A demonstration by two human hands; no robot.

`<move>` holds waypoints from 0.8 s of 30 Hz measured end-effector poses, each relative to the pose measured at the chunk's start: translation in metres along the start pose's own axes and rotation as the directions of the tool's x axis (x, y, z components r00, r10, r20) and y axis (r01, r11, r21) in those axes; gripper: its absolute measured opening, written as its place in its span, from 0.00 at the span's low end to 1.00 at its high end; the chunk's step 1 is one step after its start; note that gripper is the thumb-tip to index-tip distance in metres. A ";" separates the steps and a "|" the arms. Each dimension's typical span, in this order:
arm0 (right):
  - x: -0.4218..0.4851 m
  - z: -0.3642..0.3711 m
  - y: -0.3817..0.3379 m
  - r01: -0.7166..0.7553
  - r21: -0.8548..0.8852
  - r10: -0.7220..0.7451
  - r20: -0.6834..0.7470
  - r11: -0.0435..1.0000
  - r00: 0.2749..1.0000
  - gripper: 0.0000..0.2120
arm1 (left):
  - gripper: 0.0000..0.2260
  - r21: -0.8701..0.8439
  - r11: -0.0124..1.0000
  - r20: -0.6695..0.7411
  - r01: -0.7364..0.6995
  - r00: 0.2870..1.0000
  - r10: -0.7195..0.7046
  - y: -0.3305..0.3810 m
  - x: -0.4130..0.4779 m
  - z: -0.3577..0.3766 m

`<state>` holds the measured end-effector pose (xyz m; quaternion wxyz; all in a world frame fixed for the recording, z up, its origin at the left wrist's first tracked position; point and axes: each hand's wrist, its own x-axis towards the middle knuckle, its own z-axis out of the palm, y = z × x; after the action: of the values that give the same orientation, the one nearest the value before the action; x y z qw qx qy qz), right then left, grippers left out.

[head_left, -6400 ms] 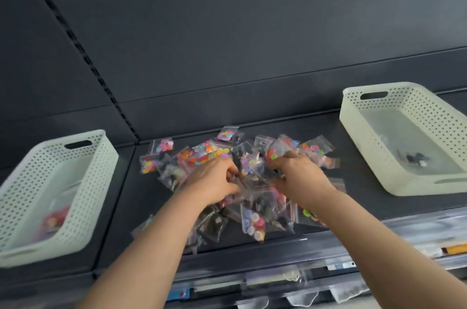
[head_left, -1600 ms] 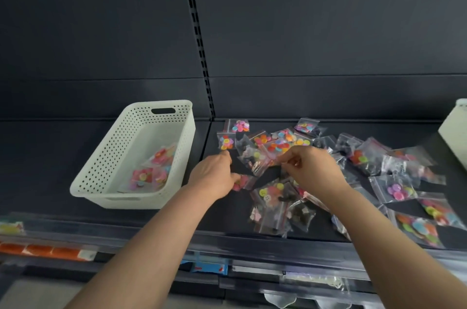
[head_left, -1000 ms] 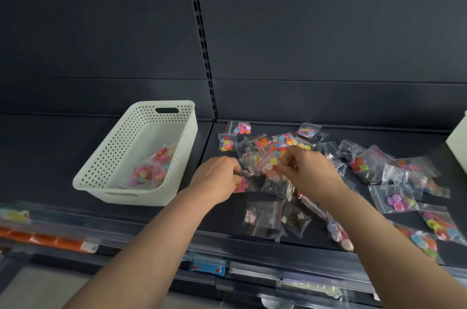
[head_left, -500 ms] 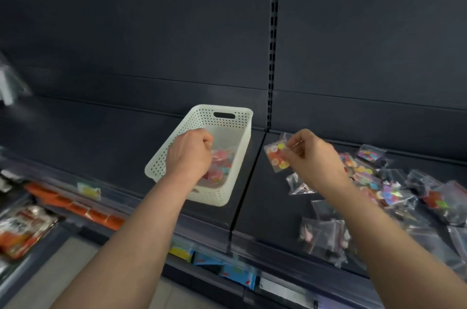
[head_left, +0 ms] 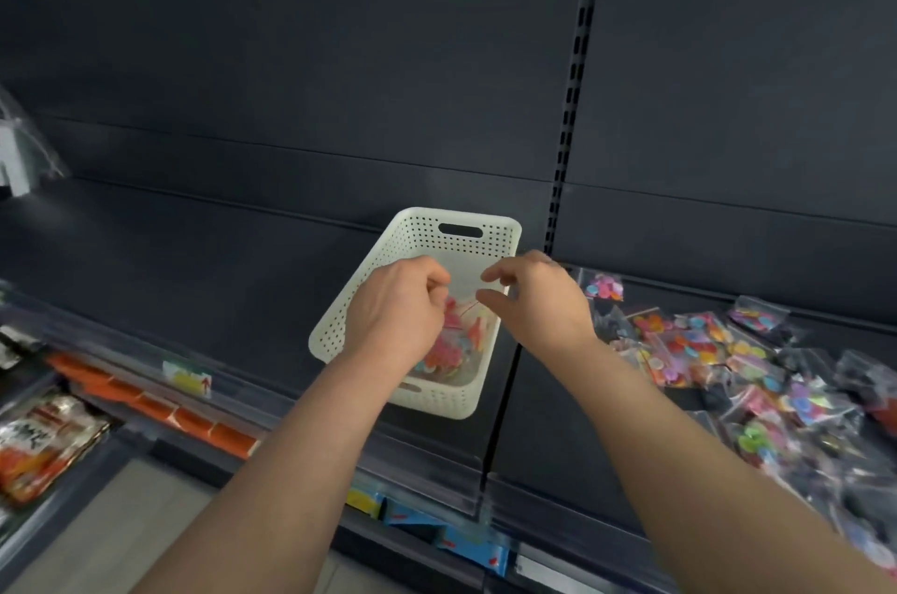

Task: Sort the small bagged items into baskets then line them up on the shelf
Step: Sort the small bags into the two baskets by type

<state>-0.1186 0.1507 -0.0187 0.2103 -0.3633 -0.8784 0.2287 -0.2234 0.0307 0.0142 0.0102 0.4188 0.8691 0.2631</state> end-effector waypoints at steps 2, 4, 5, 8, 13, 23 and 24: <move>-0.009 -0.010 0.017 -0.038 -0.030 0.037 -0.051 0.999 0.998 0.08 | 0.08 -0.030 0.998 0.007 -0.060 0.998 0.060 0.017 0.004 0.006; -0.020 -0.023 0.041 -0.104 -0.097 0.098 -0.073 0.990 0.993 0.09 | 0.07 -0.059 0.991 0.013 -0.123 0.992 0.124 0.036 0.007 0.017; -0.027 -0.031 0.054 -0.152 -0.135 0.142 -0.079 0.979 0.987 0.09 | 0.08 -0.070 0.985 0.020 -0.159 0.987 0.161 0.047 0.009 0.025; -0.052 -0.052 0.093 -0.288 -0.203 0.269 -0.116 0.936 0.956 0.10 | 0.08 -0.067 0.962 0.089 -0.264 0.959 0.269 0.081 0.011 0.053; -0.092 -0.084 0.140 -0.476 -0.243 0.434 -0.206 0.845 0.877 0.11 | 0.07 -0.031 0.945 0.347 -0.326 0.883 0.316 0.124 0.006 0.103; -0.124 -0.104 0.166 -0.437 -0.195 0.403 -0.191 0.878 0.895 0.09 | 0.18 0.013 0.959 0.581 -0.285 0.782 0.224 0.134 0.001 0.140; -0.123 -0.102 0.164 -0.407 -0.181 0.375 -0.183 0.896 0.909 0.09 | 0.18 0.004 0.961 0.576 -0.278 0.786 0.225 0.132 -0.001 0.141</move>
<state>0.1050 0.1891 -0.0523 0.1818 -0.5687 -0.7893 0.1433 -0.0941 0.1610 -0.0464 0.2156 0.5901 0.7733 0.0861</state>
